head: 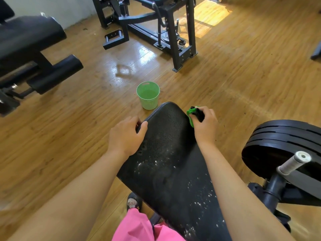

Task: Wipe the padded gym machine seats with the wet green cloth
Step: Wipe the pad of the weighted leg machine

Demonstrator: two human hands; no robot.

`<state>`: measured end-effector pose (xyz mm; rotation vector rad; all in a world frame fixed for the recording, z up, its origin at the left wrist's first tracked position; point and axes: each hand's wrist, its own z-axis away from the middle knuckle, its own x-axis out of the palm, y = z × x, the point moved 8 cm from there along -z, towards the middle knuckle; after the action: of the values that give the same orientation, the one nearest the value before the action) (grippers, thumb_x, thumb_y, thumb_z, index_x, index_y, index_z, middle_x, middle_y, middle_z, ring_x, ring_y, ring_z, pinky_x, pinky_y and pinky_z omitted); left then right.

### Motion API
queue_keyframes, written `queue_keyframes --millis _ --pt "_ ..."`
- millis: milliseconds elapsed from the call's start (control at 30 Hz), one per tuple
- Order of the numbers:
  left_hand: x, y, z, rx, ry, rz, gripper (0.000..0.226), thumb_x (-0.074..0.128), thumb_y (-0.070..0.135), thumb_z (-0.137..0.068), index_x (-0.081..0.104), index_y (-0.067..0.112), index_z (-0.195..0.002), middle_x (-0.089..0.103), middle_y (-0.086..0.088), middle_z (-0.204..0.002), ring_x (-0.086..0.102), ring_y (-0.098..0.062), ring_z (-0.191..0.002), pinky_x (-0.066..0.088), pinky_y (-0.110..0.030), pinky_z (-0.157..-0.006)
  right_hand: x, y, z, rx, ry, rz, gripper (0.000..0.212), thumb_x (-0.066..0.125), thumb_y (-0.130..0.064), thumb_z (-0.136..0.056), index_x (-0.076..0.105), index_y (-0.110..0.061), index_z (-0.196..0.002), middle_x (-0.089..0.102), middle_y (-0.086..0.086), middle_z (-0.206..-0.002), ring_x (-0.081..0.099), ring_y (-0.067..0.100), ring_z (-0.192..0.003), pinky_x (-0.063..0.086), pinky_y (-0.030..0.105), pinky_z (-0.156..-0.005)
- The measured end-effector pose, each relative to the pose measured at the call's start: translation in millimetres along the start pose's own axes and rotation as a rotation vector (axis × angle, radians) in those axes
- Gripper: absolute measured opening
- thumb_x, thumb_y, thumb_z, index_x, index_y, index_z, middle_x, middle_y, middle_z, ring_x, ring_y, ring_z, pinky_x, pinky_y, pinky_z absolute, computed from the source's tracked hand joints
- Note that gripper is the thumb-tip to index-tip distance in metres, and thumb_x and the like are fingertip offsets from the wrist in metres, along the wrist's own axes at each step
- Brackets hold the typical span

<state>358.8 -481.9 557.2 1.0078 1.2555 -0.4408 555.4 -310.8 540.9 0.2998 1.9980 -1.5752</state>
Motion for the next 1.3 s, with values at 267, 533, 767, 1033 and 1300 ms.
queue_keyframes --millis 267,533,767,1033,1300 --pt "-1 1 0 0.006 0.0 0.023 0.035 0.035 0.051 -0.096 0.056 0.025 -0.087 0.054 0.01 -0.079 0.052 -0.009 -0.07 0.046 -0.029 -0.059 25 -49 56 -0.109 -0.082 -0.07 0.03 0.073 -0.009 -0.083 0.065 -0.015 -0.11 0.058 -0.002 -0.109 0.054 0.006 -0.102 0.039 0.004 -0.089" --pt "-2 1 0 -0.013 -0.003 0.053 0.036 0.037 0.05 -0.097 0.055 0.022 -0.082 0.054 0.006 -0.077 0.051 -0.013 -0.068 0.046 -0.031 -0.058 11 -47 72 -0.21 -0.378 0.086 0.037 0.072 -0.016 -0.086 0.063 -0.018 -0.121 0.061 -0.007 -0.113 0.056 0.007 -0.108 0.046 0.026 -0.097" --pt "-8 -6 8 -0.064 -0.016 0.231 0.037 0.043 0.048 -0.097 0.057 0.019 -0.08 0.057 0.003 -0.076 0.054 -0.016 -0.069 0.05 -0.037 -0.063 11 -59 21 -0.122 -0.221 0.228 0.023 0.066 -0.018 -0.09 0.065 -0.015 -0.113 0.062 0.003 -0.104 0.056 0.019 -0.097 0.04 0.025 -0.08" --pt "-3 -46 75 -0.352 0.098 0.401 0.032 0.027 0.034 -0.104 0.052 0.022 -0.088 0.047 0.008 -0.078 0.044 -0.007 -0.067 0.028 -0.023 -0.051 63 -114 51 -0.225 -0.247 0.147 0.024 0.062 -0.021 -0.093 0.063 -0.013 -0.116 0.061 0.0 -0.109 0.055 0.013 -0.102 0.045 0.026 -0.089" --pt "-1 -52 79 -0.374 0.16 0.477 0.034 0.028 0.032 -0.103 0.049 0.016 -0.082 0.05 0.001 -0.078 0.047 -0.016 -0.068 0.03 -0.029 -0.053 68 -125 93 -0.434 -0.398 0.258 0.032 0.066 -0.012 -0.089 0.062 -0.014 -0.121 0.062 0.0 -0.114 0.053 0.012 -0.109 0.041 0.02 -0.095"
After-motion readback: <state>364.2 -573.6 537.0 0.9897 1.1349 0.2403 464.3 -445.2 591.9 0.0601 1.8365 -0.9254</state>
